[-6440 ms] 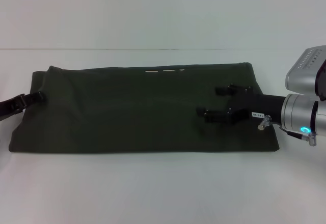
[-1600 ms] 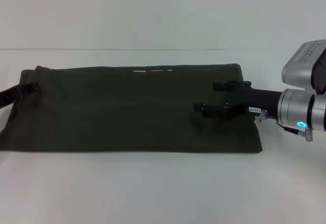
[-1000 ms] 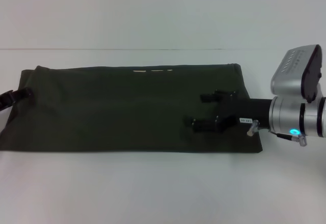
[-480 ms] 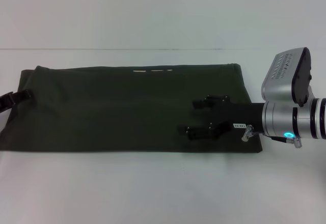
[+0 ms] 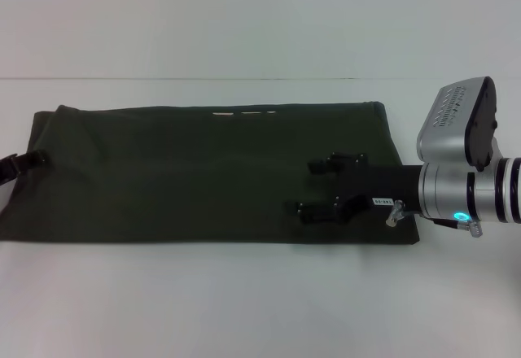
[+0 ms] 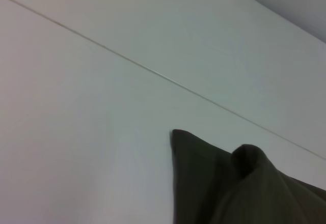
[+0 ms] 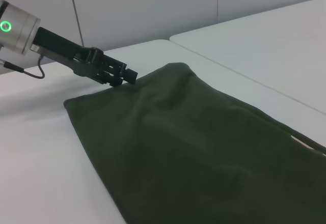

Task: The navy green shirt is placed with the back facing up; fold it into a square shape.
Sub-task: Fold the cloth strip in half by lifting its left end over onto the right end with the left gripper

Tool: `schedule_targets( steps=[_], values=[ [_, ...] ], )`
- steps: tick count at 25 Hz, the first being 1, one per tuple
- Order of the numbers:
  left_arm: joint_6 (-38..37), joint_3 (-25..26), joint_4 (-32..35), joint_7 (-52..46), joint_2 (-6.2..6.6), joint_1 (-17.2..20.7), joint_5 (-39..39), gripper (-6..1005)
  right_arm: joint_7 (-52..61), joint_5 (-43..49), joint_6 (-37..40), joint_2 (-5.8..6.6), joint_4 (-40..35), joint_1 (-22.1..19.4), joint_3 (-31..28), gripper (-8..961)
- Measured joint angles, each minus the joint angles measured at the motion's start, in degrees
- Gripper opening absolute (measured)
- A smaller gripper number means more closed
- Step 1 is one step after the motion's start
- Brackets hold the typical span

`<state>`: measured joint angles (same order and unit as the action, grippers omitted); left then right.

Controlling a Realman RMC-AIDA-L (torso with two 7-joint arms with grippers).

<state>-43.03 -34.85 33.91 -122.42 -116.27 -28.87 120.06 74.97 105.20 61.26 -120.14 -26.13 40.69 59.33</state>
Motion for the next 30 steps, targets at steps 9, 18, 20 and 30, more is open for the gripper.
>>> schedule_targets(
  steps=[9,18,20,30],
  values=[
    [0.88,-0.19,-0.03,0.11,-0.16,0.13,0.00,777,0.00,-0.08,-0.03,0.00,-0.07,0.00,-0.13,924],
    [1.02,-0.39,0.00,0.13,-0.37,-0.06,-0.01,778,0.00,-0.09,-0.04,0.00,-0.07,0.00,-0.44,924],
    [1.15,-0.40,0.00,0.19,-0.37,-0.02,-0.01,777,0.00,-0.09,-0.06,0.00,-0.06,0.00,-0.47,924],
    [1.64,-0.49,-0.03,0.52,-0.61,0.15,-0.01,765,0.00,-0.09,-0.10,0.00,-0.04,0.00,-0.54,924]
  ],
)
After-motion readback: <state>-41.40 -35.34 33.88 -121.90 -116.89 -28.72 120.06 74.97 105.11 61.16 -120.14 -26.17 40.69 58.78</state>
